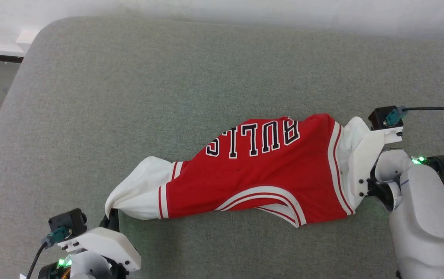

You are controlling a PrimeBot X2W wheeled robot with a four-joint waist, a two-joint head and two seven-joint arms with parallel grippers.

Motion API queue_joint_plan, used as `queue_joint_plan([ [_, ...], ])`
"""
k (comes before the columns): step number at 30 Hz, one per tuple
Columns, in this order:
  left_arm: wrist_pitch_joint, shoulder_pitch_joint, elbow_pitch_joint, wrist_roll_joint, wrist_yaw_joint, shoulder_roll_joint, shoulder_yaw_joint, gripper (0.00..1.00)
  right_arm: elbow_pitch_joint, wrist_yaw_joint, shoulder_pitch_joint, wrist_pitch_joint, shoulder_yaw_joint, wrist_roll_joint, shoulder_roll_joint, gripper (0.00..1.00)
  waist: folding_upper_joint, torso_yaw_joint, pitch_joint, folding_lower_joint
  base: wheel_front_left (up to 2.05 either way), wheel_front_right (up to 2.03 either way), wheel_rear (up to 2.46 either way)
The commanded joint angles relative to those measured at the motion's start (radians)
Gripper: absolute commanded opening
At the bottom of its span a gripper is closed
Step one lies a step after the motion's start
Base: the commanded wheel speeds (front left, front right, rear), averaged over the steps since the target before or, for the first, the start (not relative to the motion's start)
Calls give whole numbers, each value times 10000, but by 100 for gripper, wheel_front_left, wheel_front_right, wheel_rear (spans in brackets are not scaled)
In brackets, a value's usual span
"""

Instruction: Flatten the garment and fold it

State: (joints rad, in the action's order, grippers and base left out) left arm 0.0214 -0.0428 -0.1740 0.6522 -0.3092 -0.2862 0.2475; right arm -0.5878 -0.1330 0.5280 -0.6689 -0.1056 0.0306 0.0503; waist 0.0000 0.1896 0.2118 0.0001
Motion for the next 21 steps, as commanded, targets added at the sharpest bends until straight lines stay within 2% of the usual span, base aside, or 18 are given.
queue_joint_plan([
  [1,-73,-108,-45,69,50,10,1,0,-96,23,-531,-79,-9,97,9,0,0,-58,-75,-1,0,0,0],
  [8,-113,33,61,61,88,-137,9,0,1725,23,-1432,2340,-157,-474,2,0,0,-350,-589,-1,0,0,0],
  [12,-119,192,386,119,90,-215,-40,0,2832,23,-2394,3247,-235,-1067,1,0,0,-544,-948,-1,0,0,0],
  [17,-250,366,1250,598,346,-164,-330,0,4292,23,-3595,3434,-400,-1822,0,0,0,-794,-1239,-1,0,0,0],
  [21,-245,435,2118,930,524,-226,-558,0,5417,23,-4148,2823,-290,-2003,0,0,0,-1059,-1310,-1,0,0,0],
])
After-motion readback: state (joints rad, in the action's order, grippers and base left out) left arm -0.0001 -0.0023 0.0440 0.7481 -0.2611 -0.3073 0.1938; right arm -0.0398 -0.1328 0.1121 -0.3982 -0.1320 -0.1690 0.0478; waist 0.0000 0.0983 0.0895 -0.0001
